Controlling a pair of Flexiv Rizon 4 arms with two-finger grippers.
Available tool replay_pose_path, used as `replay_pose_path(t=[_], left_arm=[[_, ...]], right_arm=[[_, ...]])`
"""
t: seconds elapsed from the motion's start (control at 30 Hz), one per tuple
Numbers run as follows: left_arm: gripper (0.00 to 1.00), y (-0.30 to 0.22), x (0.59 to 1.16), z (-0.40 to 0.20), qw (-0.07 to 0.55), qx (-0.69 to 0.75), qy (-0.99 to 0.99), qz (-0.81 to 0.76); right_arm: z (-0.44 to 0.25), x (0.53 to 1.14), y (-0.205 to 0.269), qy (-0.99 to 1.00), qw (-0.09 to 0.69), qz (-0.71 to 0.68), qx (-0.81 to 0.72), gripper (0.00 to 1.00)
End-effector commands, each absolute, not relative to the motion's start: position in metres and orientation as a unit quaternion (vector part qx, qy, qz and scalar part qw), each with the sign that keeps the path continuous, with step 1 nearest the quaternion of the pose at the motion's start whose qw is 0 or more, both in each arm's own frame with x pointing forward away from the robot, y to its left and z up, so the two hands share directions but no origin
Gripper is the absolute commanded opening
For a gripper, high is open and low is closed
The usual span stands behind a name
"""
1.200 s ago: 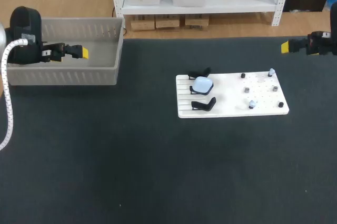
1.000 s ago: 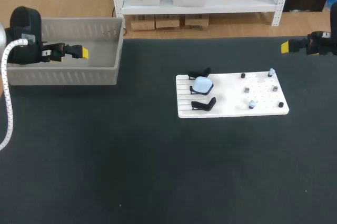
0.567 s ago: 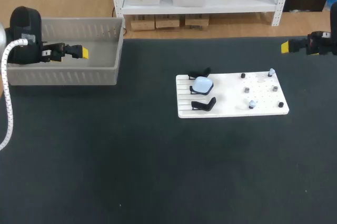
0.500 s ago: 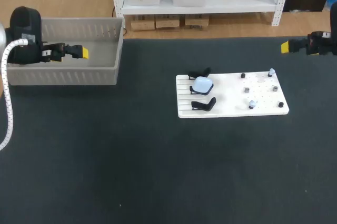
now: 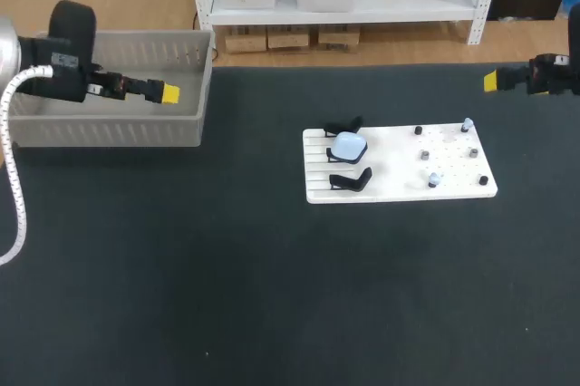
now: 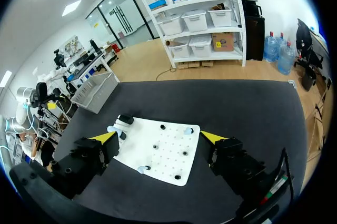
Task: Pick up each earbud case from the left stands, insert the matching earbuds, close the lid, and place the case in the box.
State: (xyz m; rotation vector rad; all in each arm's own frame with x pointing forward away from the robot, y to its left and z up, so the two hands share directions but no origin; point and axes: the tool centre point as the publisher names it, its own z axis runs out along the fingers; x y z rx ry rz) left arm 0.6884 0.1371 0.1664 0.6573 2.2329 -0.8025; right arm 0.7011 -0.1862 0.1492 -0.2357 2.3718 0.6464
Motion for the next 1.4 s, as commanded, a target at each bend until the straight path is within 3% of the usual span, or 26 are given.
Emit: replay_pose_path(t=[0.03,0.87,1.07,1.4], left_arm=[[1.00,0.137,0.687,0.167,0.332,0.395,0.744,-0.423],[1.00,0.125,0.689,0.174,0.340,0.472,0.708,-0.400],[1.00,0.097,0.686,0.169,0.351,0.547,0.648,-0.398],[1.00,0.053,0.689,0.144,0.313,0.621,0.598,-0.399]], right_arm=[[0.150,0.701,-0.186,0.907,0.330,0.247,-0.090,1.00],[0.150,0.701,-0.186,0.907,0.330,0.247,-0.090,1.00],[0.150,0.701,-0.186,0.907,0.330,0.247,-0.090,1.00],[0.150,0.701,-0.186,0.907,0.330,0.247,-0.090,1.00]])
